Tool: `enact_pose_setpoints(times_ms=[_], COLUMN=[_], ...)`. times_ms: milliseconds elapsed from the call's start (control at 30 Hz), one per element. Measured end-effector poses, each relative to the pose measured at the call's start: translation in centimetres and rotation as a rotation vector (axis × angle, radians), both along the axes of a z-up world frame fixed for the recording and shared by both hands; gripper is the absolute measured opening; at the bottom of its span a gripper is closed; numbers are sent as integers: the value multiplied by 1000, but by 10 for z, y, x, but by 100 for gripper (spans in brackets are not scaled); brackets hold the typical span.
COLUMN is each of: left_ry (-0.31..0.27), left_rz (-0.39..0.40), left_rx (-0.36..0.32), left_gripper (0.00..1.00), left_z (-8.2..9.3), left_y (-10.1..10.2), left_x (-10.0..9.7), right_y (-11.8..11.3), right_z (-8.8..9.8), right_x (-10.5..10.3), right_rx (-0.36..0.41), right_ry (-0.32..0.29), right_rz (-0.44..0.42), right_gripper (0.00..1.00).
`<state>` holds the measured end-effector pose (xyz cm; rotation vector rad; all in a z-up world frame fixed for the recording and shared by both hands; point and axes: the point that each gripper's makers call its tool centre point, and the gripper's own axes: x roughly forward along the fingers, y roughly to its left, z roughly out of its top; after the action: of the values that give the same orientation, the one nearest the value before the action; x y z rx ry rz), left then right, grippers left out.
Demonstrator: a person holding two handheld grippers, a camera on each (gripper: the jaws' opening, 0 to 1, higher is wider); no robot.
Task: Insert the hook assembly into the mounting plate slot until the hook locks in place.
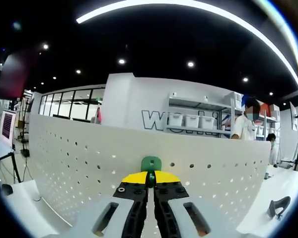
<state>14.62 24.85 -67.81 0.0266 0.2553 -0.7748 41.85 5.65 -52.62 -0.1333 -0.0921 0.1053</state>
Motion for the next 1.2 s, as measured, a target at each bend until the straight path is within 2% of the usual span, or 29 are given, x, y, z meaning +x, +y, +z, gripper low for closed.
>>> enact_pose_setpoints(times_ms=[500,1200], left_ry=[0,-1], left_rz=[-3,0], left_rx=[0,1], left_gripper=[82,82], left_z=[0,0], left_y=[-1,1], left_x=[0,-2], right_y=[0,2], right_z=[1,3], right_x=[-1,-2], right_rx=[-31,-33], right_ry=[-5,-10], right_rz=[10,18], right_gripper=[2,4])
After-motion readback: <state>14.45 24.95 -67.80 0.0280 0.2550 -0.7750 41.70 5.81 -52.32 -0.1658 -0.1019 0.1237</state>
